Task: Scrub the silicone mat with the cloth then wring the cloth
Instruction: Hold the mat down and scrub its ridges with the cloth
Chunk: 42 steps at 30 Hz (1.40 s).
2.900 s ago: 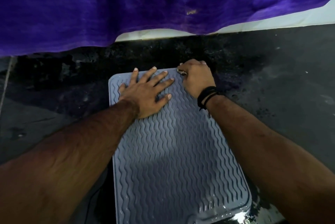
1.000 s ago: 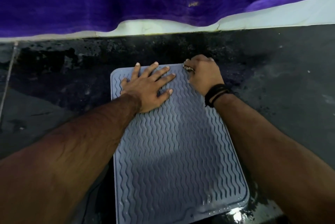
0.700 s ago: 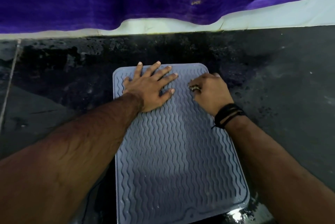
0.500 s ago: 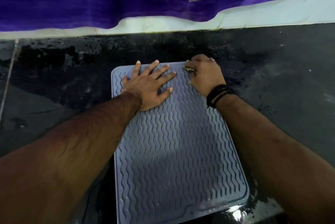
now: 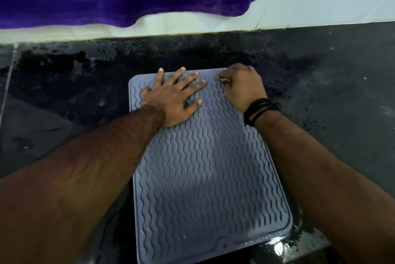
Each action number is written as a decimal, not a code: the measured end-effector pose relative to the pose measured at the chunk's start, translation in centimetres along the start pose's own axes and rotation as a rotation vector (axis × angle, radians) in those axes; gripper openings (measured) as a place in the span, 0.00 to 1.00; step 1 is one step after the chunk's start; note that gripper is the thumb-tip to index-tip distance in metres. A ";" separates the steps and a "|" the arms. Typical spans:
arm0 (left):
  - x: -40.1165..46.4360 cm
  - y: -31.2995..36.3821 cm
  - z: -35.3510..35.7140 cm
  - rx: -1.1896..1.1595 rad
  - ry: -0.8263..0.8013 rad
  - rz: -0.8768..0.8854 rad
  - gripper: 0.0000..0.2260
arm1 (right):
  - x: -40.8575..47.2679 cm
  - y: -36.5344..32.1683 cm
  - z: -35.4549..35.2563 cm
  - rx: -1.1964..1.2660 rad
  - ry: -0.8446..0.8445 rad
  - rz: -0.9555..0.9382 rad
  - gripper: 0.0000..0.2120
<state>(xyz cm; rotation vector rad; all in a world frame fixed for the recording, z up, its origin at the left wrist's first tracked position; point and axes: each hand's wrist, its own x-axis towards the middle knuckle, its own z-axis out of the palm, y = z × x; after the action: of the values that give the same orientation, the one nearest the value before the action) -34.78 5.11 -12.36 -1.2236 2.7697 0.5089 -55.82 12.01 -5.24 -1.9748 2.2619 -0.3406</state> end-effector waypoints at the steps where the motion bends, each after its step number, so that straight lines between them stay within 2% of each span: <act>1: 0.0 0.0 0.0 0.002 -0.003 -0.001 0.36 | 0.6 -0.1 0.2 -0.019 -0.013 0.001 0.16; 10: 0.0 -0.2 0.1 0.004 0.017 0.002 0.34 | -3.5 -0.1 -0.2 -0.017 -0.071 0.019 0.12; 15: 0.0 0.0 -0.2 -0.001 -0.002 -0.003 0.36 | -0.2 -0.3 -0.3 -0.028 -0.021 -0.030 0.15; 18: -0.2 0.2 -0.4 -0.003 -0.005 -0.007 0.37 | 0.7 -0.6 0.3 -0.039 -0.086 -0.040 0.18; 24: -0.4 0.3 -0.6 0.016 0.024 0.038 0.36 | -3.0 0.2 -0.1 0.011 -0.061 -0.002 0.13; 28: -0.4 0.3 -0.6 -0.001 0.021 0.034 0.36 | -0.8 0.5 -0.5 0.010 0.008 -0.017 0.14; 31: -0.3 0.3 -0.7 -0.009 0.015 0.027 0.36 | 1.0 0.4 -0.1 -0.002 -0.020 -0.036 0.16; 38: -0.2 0.1 -0.3 -0.013 0.010 0.022 0.37 | -3.2 1.1 -0.7 0.013 -0.005 0.015 0.10; 42: -0.2 0.1 -0.3 -0.007 0.003 0.023 0.37 | -0.4 1.4 -1.1 -0.003 0.017 0.024 0.10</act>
<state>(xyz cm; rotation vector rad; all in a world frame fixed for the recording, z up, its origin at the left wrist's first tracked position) -34.75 5.20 -11.99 -1.1963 2.7902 0.5191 -57.38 12.73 -4.57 -1.9519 2.2959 -0.3536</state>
